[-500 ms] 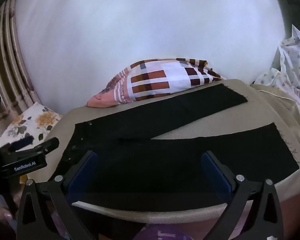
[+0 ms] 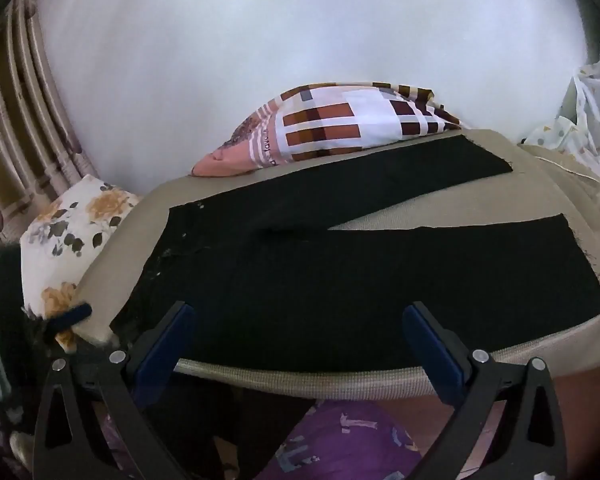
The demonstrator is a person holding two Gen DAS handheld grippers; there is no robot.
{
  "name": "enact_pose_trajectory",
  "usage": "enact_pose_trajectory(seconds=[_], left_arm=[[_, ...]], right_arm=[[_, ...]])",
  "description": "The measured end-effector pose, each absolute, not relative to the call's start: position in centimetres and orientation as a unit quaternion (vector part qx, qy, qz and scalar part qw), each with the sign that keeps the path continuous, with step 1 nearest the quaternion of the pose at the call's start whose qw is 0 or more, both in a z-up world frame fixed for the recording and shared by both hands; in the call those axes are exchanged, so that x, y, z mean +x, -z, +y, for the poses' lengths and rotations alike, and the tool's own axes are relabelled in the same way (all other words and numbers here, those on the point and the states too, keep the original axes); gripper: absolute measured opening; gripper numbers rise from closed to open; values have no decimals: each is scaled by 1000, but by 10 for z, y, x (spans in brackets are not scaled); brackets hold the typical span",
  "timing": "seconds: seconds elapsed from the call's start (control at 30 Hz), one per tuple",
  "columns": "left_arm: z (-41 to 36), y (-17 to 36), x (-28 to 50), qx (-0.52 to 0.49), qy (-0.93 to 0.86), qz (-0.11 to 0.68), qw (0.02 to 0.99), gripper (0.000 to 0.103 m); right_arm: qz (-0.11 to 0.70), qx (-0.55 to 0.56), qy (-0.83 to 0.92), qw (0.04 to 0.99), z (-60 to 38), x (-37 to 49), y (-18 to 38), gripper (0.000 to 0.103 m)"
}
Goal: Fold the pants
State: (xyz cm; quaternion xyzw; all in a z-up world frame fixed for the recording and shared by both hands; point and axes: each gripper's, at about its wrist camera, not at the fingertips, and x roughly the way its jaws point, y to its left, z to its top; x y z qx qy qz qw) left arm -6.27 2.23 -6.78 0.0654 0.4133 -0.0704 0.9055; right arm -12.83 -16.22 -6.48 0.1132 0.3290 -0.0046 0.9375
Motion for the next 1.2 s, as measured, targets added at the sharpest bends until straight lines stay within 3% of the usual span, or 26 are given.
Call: enact_pose_trajectory(seconds=[0.47,0.63,0.8,0.97,1.07,1.2], left_arm=[[39,61,-51,23,148,426,892,103],[92,47,11,-58,146,424,892,103],[155,44,94,-58,114,402,907,103],[201,67,185,-56,123,429,893,102],[213,83,229,-43,152,439,885,90],[210,106,280,-27,183,468,864,61]], right_arm=[[350,111,-9,930,-159,-115,71,103],[370,109,-8,923,-158,-102,81,103],[382,104,-13,918,-155,-87,88,103],[409,105,-10,906,-157,-69,102,103],[423,111,-1,899,-161,-59,111,103],[442,111,5,890,-163,-47,121,103]])
